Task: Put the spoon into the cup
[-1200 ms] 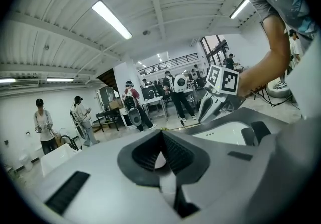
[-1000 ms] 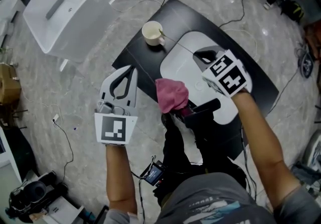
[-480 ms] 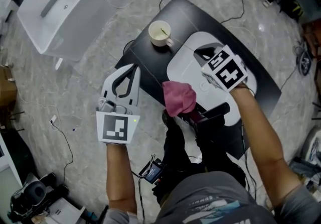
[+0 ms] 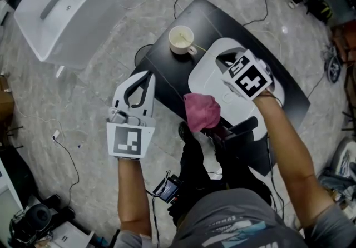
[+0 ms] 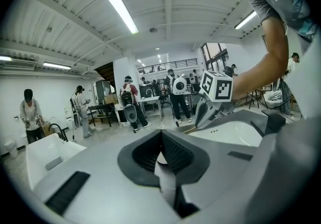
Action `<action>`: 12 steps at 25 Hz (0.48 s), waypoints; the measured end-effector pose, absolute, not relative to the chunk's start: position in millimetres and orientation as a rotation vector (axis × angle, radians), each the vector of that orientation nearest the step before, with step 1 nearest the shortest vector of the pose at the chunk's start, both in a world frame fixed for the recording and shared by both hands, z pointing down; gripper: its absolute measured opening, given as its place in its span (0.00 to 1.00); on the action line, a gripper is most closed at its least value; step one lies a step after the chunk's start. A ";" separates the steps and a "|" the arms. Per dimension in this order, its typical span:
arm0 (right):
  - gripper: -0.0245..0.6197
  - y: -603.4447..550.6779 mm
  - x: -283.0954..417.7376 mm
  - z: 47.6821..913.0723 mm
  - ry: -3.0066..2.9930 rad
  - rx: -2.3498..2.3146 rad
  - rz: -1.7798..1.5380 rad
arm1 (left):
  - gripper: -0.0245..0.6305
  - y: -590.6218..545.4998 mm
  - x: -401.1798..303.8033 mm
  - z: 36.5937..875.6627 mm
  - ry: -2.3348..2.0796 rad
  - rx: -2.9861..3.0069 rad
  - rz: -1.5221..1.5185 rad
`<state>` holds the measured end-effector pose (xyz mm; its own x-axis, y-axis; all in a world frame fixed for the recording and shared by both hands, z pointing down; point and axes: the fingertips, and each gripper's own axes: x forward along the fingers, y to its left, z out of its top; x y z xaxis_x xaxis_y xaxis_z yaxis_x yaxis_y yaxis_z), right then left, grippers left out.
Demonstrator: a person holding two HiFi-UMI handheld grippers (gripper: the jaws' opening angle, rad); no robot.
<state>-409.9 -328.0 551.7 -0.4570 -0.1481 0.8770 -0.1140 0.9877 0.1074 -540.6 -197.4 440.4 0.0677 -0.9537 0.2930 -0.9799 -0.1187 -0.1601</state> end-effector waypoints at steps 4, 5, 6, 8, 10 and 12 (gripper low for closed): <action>0.09 -331.2 -412.6 551.6 -2.003 0.188 -0.073 | 0.04 -197.9 -549.3 440.4 -2.026 2.235 0.488; 0.09 -332.1 -413.3 552.0 -1.989 0.186 -0.080 | 0.04 -198.0 -551.8 440.3 -2.027 2.232 0.480; 0.09 -332.8 -414.1 552.3 -1.977 0.183 -0.086 | 0.04 -198.1 -554.2 440.5 -2.027 2.229 0.473; 0.09 -334.4 -415.8 552.2 -1.955 0.179 -0.098 | 0.04 -198.6 -558.6 440.8 -2.026 2.227 0.461; 0.09 -336.2 -418.0 550.3 -1.939 0.178 -0.114 | 0.04 -199.5 -562.1 440.7 -2.025 2.223 0.444; 0.09 -337.6 -420.2 548.2 -1.925 0.177 -0.132 | 0.04 -200.5 -565.0 439.4 -2.025 2.223 0.434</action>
<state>-420.2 -337.6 548.2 -0.3475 -0.1866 0.9189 -0.0597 0.9824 0.1769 -565.0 -200.5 439.4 0.0731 -0.9581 0.2771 -0.9875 -0.1084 -0.1145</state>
